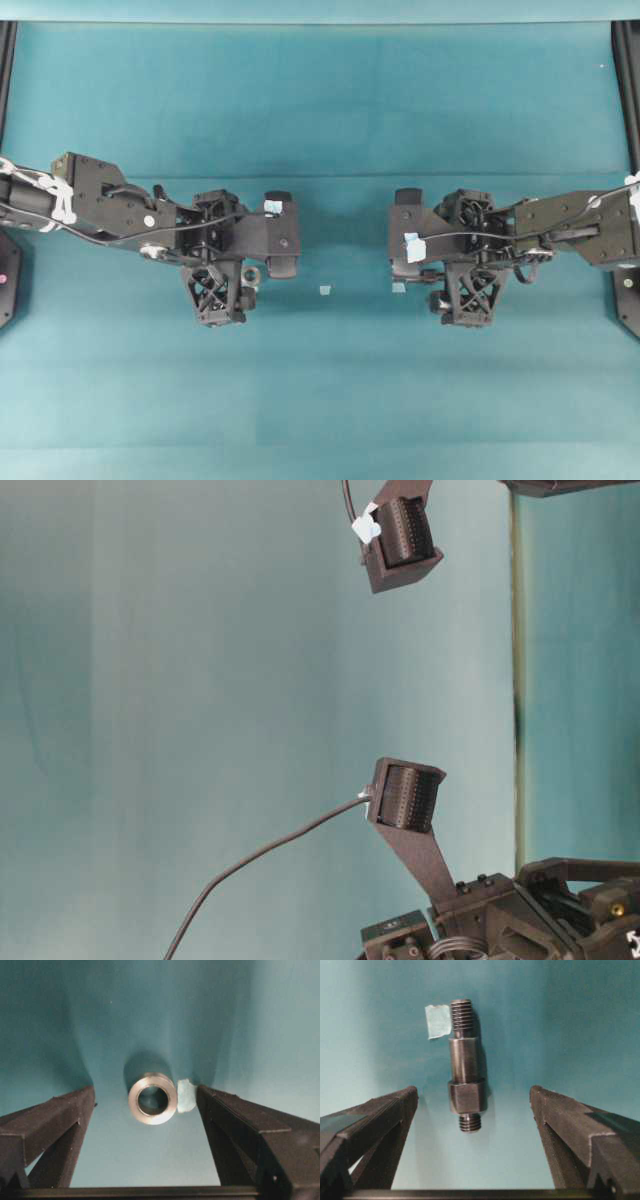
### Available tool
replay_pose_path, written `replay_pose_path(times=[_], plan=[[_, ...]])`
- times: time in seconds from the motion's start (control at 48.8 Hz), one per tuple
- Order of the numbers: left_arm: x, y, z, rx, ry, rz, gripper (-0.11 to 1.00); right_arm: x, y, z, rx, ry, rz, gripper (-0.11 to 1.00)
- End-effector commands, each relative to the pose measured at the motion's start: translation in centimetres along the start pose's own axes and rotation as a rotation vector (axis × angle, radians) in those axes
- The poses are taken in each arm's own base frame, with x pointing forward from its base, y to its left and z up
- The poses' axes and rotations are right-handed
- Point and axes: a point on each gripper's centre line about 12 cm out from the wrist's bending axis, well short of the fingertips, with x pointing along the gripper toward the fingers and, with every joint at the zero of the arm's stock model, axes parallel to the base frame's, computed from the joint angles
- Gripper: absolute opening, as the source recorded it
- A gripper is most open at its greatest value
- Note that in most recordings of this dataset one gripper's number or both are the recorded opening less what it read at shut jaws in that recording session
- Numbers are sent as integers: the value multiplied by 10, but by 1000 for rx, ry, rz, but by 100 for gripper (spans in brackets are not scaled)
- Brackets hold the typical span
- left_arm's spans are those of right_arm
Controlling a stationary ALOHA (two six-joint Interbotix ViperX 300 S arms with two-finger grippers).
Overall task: Insert the washer onto the shaft with both hands.
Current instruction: 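Close left gripper on the washer and right gripper on the shaft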
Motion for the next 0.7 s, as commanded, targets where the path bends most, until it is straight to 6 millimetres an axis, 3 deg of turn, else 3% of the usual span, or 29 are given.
replay_pose_path(times=[0.0,0.41,0.676], plan=[[1,1,2,0,-6,1,92,-3,-1,4,-6,-17,-2,93],[1,1,1,-2,-6,1,92,-2,-2,3,-3,-12,-3,91],[0,-1,1,0,-8,0,90,-1,-2,4,0,-9,-3,76]])
